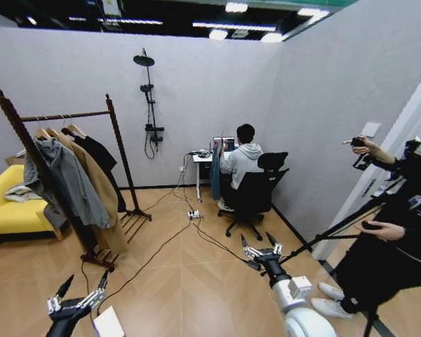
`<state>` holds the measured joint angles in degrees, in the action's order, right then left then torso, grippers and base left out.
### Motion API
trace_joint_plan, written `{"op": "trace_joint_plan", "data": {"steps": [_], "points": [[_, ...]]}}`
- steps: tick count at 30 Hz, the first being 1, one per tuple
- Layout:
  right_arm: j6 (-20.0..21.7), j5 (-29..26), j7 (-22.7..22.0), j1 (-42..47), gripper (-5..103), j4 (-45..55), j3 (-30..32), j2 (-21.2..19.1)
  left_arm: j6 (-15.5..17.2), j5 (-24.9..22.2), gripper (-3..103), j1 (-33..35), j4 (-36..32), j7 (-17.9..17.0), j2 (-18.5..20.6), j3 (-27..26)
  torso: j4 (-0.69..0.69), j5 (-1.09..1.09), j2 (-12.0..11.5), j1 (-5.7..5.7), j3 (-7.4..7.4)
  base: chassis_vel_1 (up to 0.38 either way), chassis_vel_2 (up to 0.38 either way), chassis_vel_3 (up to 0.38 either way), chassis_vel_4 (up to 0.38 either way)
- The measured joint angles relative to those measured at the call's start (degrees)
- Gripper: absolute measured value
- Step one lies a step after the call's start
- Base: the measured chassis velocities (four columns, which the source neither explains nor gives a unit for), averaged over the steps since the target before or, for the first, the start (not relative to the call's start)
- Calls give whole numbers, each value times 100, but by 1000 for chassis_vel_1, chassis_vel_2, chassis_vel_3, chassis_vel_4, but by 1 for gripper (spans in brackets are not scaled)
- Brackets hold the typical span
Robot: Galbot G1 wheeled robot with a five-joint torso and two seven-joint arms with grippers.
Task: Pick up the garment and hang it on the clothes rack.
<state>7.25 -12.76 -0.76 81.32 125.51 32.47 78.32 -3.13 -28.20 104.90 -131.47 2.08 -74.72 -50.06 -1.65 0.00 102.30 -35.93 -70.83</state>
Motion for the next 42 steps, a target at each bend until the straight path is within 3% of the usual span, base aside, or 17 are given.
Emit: {"op": "trace_joint_plan", "data": {"steps": [25,42], "points": [[-284,-93,203,-23,100,-93,140,-7,0,0,100,0,0,0,0,0,0,0,1,1,0,-5,3,4,-4],[-378,-76,241,28,100,-92,145,14,0,0,100,0,0,-2,0,0,1,3,0,0,0,-196,198,189,-195]]}}
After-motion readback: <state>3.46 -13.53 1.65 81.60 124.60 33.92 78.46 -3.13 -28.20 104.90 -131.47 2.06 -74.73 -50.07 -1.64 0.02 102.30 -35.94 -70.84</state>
